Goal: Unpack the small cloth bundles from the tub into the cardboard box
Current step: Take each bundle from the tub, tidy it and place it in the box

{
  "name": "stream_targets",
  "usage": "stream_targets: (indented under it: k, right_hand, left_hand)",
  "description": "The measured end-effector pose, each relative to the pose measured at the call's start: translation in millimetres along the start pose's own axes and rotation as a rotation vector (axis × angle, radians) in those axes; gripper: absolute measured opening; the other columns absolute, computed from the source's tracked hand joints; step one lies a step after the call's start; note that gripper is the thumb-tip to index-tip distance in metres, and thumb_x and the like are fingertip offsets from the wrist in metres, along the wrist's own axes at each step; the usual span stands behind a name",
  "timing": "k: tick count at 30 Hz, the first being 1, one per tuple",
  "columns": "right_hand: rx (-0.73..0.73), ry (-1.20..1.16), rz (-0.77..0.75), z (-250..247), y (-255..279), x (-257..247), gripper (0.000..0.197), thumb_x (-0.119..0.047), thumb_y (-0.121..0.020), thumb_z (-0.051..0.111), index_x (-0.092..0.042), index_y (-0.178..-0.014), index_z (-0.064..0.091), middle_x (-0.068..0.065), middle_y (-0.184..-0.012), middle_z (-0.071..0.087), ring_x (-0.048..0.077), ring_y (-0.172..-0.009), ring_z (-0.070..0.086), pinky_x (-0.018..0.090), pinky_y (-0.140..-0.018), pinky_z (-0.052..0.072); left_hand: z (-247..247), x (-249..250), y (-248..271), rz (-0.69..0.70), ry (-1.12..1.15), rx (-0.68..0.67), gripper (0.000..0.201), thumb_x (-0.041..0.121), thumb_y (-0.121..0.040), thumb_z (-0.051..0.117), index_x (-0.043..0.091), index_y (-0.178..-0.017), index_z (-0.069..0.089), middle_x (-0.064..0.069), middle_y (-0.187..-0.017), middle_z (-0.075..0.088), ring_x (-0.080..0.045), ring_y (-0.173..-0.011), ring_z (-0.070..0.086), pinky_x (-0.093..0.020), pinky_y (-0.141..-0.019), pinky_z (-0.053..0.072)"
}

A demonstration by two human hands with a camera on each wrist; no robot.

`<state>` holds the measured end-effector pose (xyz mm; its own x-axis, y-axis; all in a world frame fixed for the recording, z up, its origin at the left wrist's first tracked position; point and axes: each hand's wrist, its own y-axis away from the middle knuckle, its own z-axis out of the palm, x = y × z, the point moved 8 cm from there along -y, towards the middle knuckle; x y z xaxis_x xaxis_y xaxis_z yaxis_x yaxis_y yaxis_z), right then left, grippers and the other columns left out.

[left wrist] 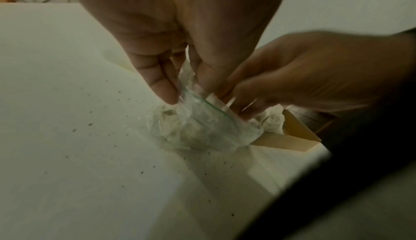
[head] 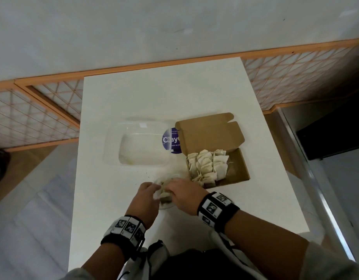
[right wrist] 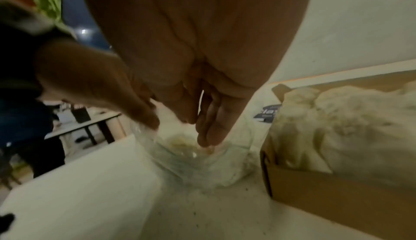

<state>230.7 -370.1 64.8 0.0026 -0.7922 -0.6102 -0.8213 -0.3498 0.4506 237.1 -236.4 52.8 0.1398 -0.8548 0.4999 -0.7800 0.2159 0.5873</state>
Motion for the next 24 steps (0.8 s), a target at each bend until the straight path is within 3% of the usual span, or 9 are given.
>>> stream_targets:
  k: [4, 6, 8, 11, 14, 19, 24]
  right_hand:
    - [-0.038, 0.189, 0.025, 15.9, -19.7, -0.4, 0.038, -0.016, -0.106, 0.053, -0.01, -0.143, 0.05, 0.013, -0.143, 0.051, 0.031, -0.125, 0.059, 0.04, -0.106, 0.051]
    - [-0.01, 0.245, 0.036, 20.0, -25.8, -1.5, 0.036, -0.018, -0.108, 0.049, -0.007, -0.142, 0.052, 0.015, -0.143, 0.055, 0.03, -0.129, 0.058, 0.039, -0.109, 0.048]
    - [-0.004, 0.286, 0.048, 24.2, -28.7, -1.3, 0.033, -0.02, -0.109, 0.046, -0.007, -0.138, 0.056, 0.016, -0.142, 0.057, 0.03, -0.129, 0.058, 0.038, -0.111, 0.045]
    - [-0.039, 0.27, 0.071, 25.3, -25.1, 4.2, 0.029, -0.022, -0.109, 0.047, -0.009, -0.133, 0.058, 0.015, -0.138, 0.056, 0.033, -0.126, 0.059, 0.042, -0.108, 0.048]
    - [-0.008, 0.141, 0.129, 12.9, -17.6, 12.2, 0.019, -0.015, -0.105, 0.048, -0.012, -0.119, 0.061, 0.011, -0.124, 0.056, 0.032, -0.11, 0.062, 0.042, -0.096, 0.053]
    - [0.205, -0.108, 0.173, -21.0, 8.0, 20.3, 0.014, -0.032, -0.102, 0.06, -0.022, -0.093, 0.065, -0.004, -0.09, 0.063, 0.017, -0.083, 0.06, 0.026, -0.067, 0.042]
    - [0.211, -0.367, 0.231, -23.3, 16.4, 29.4, 0.022, -0.036, -0.1, 0.064, -0.018, -0.088, 0.07, 0.006, -0.081, 0.072, 0.025, -0.077, 0.07, 0.046, -0.076, 0.06]
  left_hand:
    - [-4.4, 13.7, 2.9, 0.105, -0.042, 0.002, 0.054, 0.003, -0.099, 0.054, 0.02, -0.151, 0.05, 0.001, -0.16, 0.039, -0.017, -0.142, 0.045, -0.016, -0.111, 0.031]
    - [-6.0, 16.8, 5.2, 0.134, -0.047, 0.001, 0.054, 0.006, -0.102, 0.05, 0.022, -0.153, 0.047, 0.0, -0.163, 0.037, -0.018, -0.149, 0.039, -0.024, -0.12, 0.029]
    - [-6.9, 18.8, 8.4, 0.148, -0.052, -0.003, 0.053, 0.008, -0.103, 0.049, 0.023, -0.154, 0.045, 0.001, -0.165, 0.035, -0.018, -0.151, 0.037, -0.024, -0.121, 0.026]
    - [-8.9, 21.6, 10.3, 0.154, -0.027, -0.01, 0.051, 0.011, -0.104, 0.05, 0.019, -0.154, 0.045, 0.001, -0.163, 0.036, -0.017, -0.149, 0.038, -0.015, -0.115, 0.022]
    - [-11.4, 13.0, 7.5, 0.1, 0.013, -0.011, 0.056, 0.014, -0.102, 0.057, 0.02, -0.156, 0.043, 0.001, -0.165, 0.036, -0.017, -0.148, 0.04, -0.025, -0.122, 0.03]
    - [-14.0, 6.6, 4.7, 0.056, 0.062, -0.032, 0.055, 0.016, -0.099, 0.061, 0.024, -0.152, 0.049, 0.006, -0.161, 0.043, -0.017, -0.14, 0.05, -0.031, -0.12, 0.035]
    - [-12.4, 9.1, 5.7, 0.09, 0.078, -0.044, 0.049, 0.029, -0.095, 0.07, 0.032, -0.142, 0.056, 0.008, -0.151, 0.047, -0.017, -0.126, 0.058, -0.036, -0.116, 0.043]
